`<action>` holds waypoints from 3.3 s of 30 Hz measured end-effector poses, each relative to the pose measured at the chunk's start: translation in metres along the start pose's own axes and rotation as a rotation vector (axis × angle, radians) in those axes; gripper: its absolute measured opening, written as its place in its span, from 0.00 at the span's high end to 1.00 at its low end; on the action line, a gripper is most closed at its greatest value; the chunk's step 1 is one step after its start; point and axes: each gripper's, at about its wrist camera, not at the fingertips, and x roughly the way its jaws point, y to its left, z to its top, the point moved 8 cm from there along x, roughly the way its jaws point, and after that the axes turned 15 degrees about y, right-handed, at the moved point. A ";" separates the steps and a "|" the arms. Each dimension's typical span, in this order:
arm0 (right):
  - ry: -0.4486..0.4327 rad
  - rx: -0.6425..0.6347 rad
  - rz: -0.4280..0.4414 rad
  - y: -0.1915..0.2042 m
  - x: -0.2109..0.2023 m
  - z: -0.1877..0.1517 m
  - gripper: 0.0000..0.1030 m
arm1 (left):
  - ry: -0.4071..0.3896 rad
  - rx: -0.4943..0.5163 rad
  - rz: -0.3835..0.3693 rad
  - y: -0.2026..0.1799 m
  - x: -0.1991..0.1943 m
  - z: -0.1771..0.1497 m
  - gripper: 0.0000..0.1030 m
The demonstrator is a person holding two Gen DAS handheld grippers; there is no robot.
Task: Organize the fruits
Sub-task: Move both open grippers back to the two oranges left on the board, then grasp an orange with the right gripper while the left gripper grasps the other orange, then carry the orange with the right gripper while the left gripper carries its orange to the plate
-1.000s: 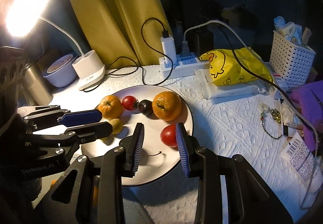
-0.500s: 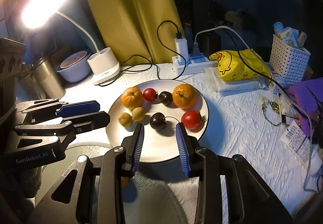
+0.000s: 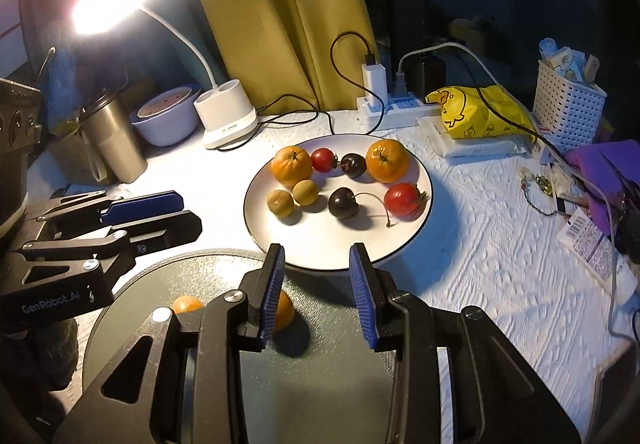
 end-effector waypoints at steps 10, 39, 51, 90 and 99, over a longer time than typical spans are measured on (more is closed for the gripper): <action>0.024 -0.012 0.008 0.016 0.005 -0.013 0.59 | 0.022 -0.035 -0.005 0.006 0.000 -0.030 0.57; 0.135 -0.037 0.046 0.033 0.050 -0.029 0.59 | 0.140 -0.065 -0.066 -0.001 0.040 -0.066 0.57; 0.143 -0.055 0.047 0.032 0.052 -0.033 0.63 | 0.146 -0.028 -0.033 -0.008 0.047 -0.066 0.58; 0.052 -0.018 0.036 0.011 0.014 -0.021 0.63 | 0.052 0.021 -0.014 -0.017 0.024 -0.027 0.67; 0.048 -0.004 0.041 -0.001 0.019 -0.010 0.63 | 0.052 0.027 -0.020 -0.018 0.035 -0.008 0.67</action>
